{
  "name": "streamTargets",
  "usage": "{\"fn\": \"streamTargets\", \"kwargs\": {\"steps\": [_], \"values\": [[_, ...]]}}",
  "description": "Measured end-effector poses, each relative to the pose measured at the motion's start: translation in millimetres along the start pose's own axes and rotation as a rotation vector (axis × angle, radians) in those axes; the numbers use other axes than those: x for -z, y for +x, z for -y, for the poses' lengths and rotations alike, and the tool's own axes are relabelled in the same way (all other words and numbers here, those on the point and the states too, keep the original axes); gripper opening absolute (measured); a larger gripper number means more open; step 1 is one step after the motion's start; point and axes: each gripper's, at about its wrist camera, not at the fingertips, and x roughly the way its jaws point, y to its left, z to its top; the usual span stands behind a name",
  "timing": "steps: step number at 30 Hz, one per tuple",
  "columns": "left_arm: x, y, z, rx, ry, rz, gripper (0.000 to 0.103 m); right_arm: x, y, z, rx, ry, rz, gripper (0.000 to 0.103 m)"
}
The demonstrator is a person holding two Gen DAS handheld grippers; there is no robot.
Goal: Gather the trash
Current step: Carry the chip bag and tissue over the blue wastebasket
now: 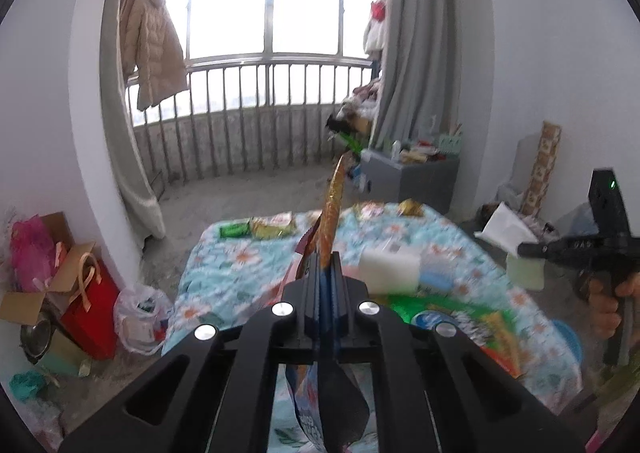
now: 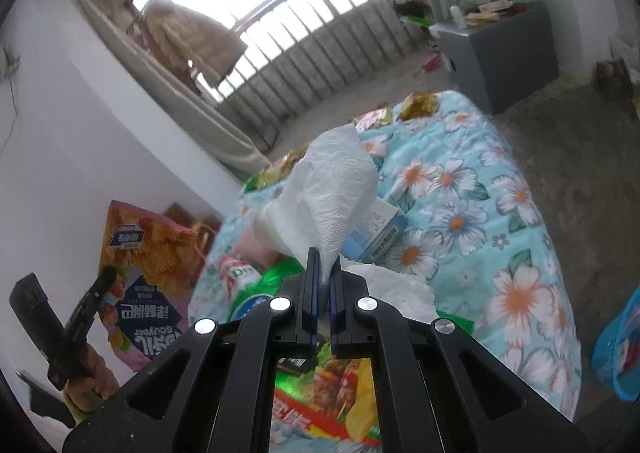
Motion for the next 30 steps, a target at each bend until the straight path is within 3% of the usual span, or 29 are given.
{"fn": "streamTargets", "kwargs": {"steps": [9, 16, 22, 27, 30], "values": [[-41.2, -28.5, 31.1, 0.197, 0.006, 0.119, 0.003, 16.2, -55.9, 17.7, -0.028, 0.11, 0.13, 0.003], [-69.2, -15.1, 109.4, 0.417, 0.11, 0.095, 0.004, 33.6, -107.8, 55.2, 0.017, 0.208, 0.233, 0.003], [-91.4, 33.0, 212.0, 0.64, 0.193, -0.065, 0.004, 54.5, -150.8, 112.4, 0.115, 0.361, 0.317, 0.003], [-97.2, 87.9, 310.2, 0.729, 0.261, -0.22, 0.004, 81.5, -182.8, 171.6, 0.182, 0.533, 0.388, 0.003], [-83.1, 120.0, 377.4, 0.794, 0.282, -0.33, 0.004, 99.6, -199.7, 206.3, 0.235, 0.628, 0.437, 0.004]]}}
